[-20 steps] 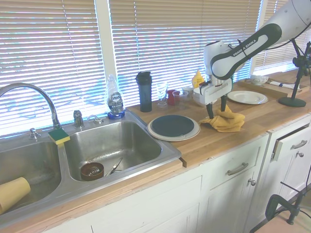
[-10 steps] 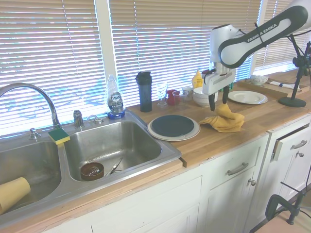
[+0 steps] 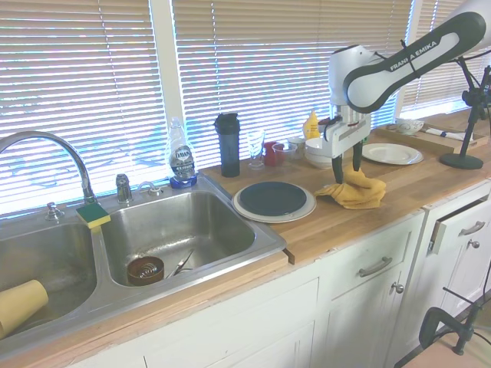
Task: Wipe the blue plate in clockwise motion
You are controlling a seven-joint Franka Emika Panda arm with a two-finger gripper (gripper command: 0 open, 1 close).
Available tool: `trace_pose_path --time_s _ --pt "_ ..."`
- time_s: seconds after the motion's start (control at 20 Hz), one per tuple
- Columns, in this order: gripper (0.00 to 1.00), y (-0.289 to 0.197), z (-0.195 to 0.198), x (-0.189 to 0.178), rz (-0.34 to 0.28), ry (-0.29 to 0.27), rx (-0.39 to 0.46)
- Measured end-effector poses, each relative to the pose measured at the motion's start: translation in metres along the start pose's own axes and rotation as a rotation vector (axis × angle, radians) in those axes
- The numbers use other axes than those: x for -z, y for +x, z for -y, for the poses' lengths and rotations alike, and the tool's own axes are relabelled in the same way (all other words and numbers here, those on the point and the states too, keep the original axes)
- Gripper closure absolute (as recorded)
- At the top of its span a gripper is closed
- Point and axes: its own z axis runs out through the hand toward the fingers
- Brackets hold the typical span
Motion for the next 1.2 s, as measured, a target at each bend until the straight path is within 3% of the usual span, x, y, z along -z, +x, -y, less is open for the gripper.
trace_pose_path --time_s 0.4,0.65,0.9,0.95,1.2 --pt "0.00 0.020 0.024 -0.044 0.009 -0.053 0.054" --pt "0.00 0.026 0.039 -0.063 -0.090 -0.104 0.063" --pt "0.00 0.034 0.039 -0.070 -0.157 -0.142 0.011" --pt "1.00 0.036 0.037 -0.070 -0.163 -0.143 0.003" --pt "1.00 0.040 0.034 -0.071 -0.168 -0.144 -0.024"
